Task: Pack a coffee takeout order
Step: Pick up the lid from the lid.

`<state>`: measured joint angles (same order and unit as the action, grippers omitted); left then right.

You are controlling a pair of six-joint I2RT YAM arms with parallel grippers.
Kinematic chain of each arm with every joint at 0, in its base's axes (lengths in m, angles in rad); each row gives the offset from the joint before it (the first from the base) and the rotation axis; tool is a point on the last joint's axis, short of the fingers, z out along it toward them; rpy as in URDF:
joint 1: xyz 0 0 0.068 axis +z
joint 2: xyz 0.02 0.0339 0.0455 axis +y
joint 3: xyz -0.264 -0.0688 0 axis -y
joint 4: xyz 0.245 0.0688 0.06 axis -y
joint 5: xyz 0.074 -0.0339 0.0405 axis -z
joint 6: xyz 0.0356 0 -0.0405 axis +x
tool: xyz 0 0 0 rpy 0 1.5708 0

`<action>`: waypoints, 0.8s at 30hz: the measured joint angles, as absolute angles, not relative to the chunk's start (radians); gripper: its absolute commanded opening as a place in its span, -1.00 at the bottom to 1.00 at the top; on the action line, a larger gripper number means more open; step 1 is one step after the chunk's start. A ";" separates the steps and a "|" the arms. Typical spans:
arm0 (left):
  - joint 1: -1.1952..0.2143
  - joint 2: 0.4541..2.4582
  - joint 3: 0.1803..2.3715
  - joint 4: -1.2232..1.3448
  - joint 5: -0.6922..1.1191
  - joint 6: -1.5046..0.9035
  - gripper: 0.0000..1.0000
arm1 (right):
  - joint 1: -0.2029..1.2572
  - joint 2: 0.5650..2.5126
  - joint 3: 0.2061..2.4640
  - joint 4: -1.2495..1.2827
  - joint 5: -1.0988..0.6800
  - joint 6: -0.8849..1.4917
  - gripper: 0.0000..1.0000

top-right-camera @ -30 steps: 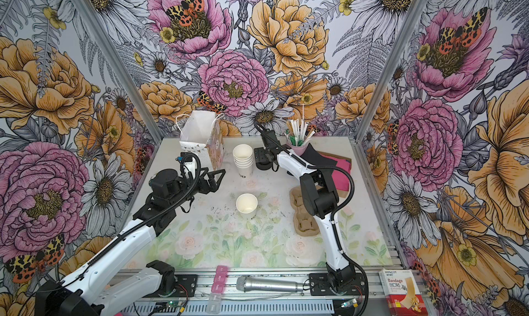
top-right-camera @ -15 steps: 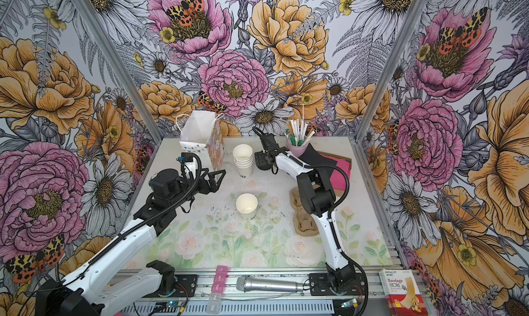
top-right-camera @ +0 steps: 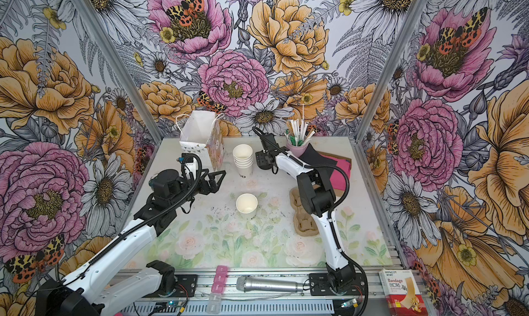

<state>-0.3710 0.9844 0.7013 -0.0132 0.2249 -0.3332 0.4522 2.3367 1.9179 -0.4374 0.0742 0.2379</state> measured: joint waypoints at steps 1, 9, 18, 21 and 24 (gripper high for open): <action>-0.371 0.985 0.701 -0.014 0.225 -0.333 0.98 | 0.452 2.337 1.918 -0.437 0.074 0.238 0.39; -0.371 0.985 0.701 -0.015 0.225 -0.334 0.98 | 0.452 2.337 1.918 -0.437 0.074 0.242 0.38; -0.371 0.985 0.701 -0.015 0.225 -0.333 0.98 | 0.452 2.323 1.918 -0.439 0.070 0.253 0.38; -0.371 0.985 0.701 -0.015 0.225 -0.333 0.98 | 0.452 2.307 1.918 -0.439 0.070 0.253 0.38; -0.371 0.985 0.700 -0.015 0.225 -0.333 0.98 | 0.452 2.292 1.918 -0.438 0.069 0.253 0.38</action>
<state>-0.3710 0.9848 0.7002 -0.0147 0.2249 -0.3332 0.4519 2.2921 1.9179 -0.4381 0.0692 0.2535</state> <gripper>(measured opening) 0.988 0.772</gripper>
